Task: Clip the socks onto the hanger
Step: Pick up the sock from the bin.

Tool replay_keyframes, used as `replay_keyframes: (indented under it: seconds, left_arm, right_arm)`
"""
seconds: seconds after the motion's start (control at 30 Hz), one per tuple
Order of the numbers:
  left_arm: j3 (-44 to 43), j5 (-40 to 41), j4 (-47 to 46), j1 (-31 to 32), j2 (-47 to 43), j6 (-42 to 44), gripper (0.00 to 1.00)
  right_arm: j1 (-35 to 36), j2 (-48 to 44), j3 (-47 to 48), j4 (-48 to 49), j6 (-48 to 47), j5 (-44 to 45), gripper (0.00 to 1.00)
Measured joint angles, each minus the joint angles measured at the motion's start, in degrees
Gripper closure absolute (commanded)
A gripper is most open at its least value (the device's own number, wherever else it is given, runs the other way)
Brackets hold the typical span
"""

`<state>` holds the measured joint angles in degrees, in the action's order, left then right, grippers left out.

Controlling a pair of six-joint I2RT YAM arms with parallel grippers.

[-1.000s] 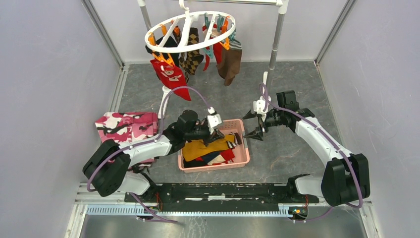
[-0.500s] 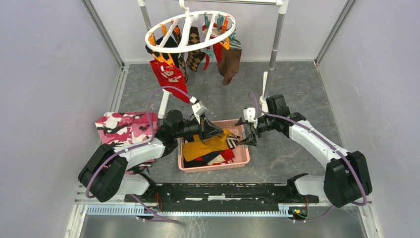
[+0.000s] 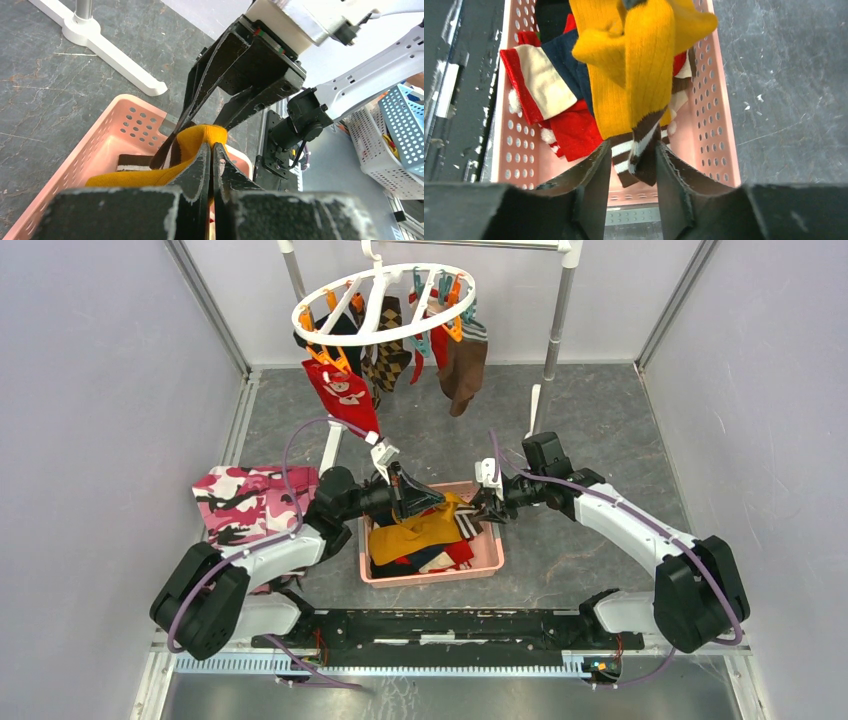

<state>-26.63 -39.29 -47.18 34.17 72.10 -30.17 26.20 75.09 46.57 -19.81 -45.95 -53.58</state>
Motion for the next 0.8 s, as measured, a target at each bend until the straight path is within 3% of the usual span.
replay_keyframes:
  seconds: [0.13,0.2,0.37,0.43,0.57,0.8]
  left_arm:
    - [0.9,0.0,-0.8,-0.3,-1.6,-0.7,0.98]
    - [1.1,0.0,-1.3,-0.4,-1.7,-1.0,0.98]
    - [2.7,0.2,-1.6,-1.4,-2.2,-1.3,0.92]
    - [3.5,0.3,-1.4,-2.1,-2.7,-1.3,0.80]
    - [4.9,1.9,1.5,-3.6,-5.3,-0.1,0.65]
    - [5.6,5.8,9.7,-3.9,-16.6,8.7,0.38]
  right_arm:
    - [0.0,0.0,0.1,0.6,1.3,0.2,0.93]
    - [0.0,0.0,0.2,0.7,1.6,-0.2,1.00]
    - [0.0,0.3,2.2,-2.5,0.5,-1.5,1.00]
    - [0.0,1.0,4.5,-5.0,-0.7,-1.6,1.00]
    - [0.0,2.9,8.9,-9.8,-3.2,-2.5,1.00]
    - [0.0,5.5,9.7,-15.7,-4.7,-8.5,1.00]
